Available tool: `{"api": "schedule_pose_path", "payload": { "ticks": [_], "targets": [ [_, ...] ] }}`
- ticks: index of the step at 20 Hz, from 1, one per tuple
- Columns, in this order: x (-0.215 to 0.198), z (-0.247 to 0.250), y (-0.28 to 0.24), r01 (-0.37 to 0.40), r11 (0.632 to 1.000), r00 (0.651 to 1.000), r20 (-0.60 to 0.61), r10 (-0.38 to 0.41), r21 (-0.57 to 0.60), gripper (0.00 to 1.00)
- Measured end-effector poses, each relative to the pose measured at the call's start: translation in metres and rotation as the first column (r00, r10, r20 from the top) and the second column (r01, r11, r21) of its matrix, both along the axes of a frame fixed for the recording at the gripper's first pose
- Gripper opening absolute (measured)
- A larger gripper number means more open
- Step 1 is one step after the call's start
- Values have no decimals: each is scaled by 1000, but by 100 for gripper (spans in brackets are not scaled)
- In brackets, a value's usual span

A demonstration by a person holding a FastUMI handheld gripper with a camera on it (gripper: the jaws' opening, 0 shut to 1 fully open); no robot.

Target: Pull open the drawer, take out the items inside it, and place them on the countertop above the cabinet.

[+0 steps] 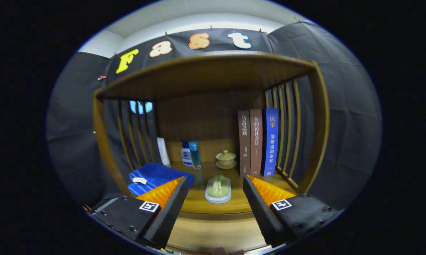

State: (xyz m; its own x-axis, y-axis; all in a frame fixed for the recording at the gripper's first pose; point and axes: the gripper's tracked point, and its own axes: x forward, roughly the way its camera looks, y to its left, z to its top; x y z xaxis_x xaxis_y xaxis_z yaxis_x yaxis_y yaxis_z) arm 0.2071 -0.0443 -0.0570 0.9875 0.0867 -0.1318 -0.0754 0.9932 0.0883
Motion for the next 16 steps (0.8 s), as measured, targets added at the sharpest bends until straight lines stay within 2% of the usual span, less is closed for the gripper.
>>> {"api": "schedule_pose_path", "payload": {
  "ticks": [5, 9, 14, 16],
  "targets": [
    [-89, 6, 10, -2, 998, 989, 145, 10, -56, 99],
    [-144, -31, 23, -2, 1000, 990, 139, 5, -19, 99],
    [-175, -83, 16, 43, 999, 987, 154, -40, -15, 99],
    [-179, -110, 20, 33, 999, 993, 115, -32, -7, 99]
  ]
}}
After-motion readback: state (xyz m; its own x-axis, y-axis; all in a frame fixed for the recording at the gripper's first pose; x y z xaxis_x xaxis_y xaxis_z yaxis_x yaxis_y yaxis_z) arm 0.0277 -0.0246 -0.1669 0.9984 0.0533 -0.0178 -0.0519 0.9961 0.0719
